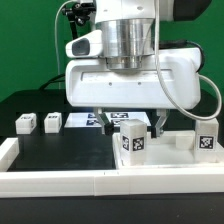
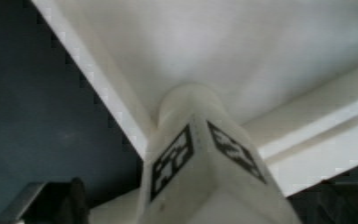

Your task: Assemble square table

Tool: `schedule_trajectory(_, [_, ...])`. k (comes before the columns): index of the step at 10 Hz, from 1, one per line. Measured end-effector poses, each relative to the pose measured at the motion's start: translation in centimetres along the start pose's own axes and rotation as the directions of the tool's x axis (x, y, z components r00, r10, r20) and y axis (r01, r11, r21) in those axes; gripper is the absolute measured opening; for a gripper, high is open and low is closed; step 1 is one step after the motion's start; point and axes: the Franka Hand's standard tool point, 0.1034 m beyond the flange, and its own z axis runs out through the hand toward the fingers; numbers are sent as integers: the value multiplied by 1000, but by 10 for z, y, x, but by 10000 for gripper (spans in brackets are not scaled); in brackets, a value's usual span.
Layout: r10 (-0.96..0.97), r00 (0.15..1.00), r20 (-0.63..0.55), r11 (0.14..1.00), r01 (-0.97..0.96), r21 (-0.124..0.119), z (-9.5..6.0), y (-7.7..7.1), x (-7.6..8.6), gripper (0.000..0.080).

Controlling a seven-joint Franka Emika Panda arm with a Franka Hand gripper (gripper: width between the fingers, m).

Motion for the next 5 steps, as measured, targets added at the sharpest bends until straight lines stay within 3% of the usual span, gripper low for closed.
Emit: schedule_trajectory(5, [-328,945,3,945,328,0,1,-2,-3,649])
